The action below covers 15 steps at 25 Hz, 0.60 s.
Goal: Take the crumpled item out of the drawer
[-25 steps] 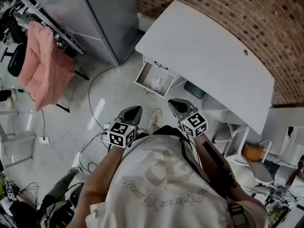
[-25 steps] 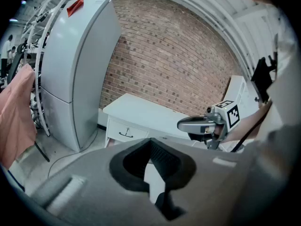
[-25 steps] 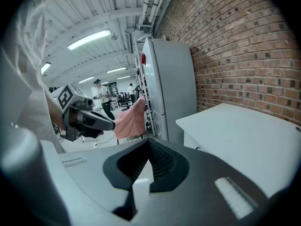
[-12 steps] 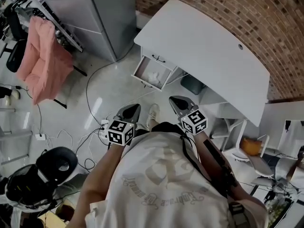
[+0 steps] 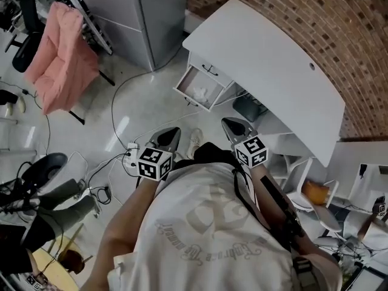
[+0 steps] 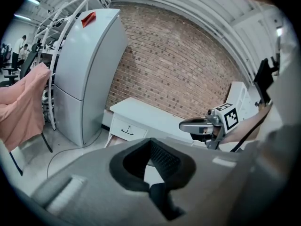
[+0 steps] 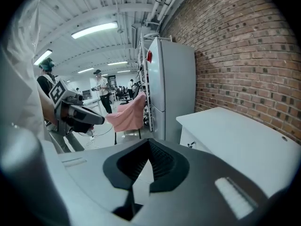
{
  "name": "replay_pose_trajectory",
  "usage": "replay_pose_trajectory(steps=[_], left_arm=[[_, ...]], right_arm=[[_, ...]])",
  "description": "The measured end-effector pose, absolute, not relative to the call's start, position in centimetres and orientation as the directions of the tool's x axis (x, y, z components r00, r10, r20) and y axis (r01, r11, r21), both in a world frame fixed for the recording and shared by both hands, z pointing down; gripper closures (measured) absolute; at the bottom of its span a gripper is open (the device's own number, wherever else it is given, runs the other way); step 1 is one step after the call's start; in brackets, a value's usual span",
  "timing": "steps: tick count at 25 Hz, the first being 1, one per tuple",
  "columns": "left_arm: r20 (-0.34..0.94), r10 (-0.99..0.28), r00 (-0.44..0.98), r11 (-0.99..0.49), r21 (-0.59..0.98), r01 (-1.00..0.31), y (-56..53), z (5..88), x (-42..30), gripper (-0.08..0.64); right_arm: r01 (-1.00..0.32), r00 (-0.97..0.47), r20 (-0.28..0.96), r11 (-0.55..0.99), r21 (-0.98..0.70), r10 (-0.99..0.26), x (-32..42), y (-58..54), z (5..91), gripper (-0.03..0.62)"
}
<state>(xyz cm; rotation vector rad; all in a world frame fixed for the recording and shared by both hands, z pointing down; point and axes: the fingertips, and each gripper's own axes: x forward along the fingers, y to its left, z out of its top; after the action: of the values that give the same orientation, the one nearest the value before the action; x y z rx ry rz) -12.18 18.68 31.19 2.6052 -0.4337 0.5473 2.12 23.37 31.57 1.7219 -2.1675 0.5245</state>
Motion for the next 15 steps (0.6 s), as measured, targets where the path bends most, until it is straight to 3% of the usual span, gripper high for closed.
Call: replay_pose_trajectory(steps=[6, 15], left_arm=[[0.443, -0.267, 0.856, -0.824, 0.356, -0.441, 19.0, 32.4, -14.1, 0.560], [0.515, -0.277, 0.811, -0.773, 0.383, -0.506, 16.4, 34.2, -11.6, 0.559]], right_arm=[[-0.973, -0.225, 0.484, 0.223, -0.063, -0.846, 2.2, 23.4, 33.1, 0.584], [-0.963, -0.250, 0.573, 0.263, -0.061, -0.781, 5.5, 18.1, 36.7, 0.584]])
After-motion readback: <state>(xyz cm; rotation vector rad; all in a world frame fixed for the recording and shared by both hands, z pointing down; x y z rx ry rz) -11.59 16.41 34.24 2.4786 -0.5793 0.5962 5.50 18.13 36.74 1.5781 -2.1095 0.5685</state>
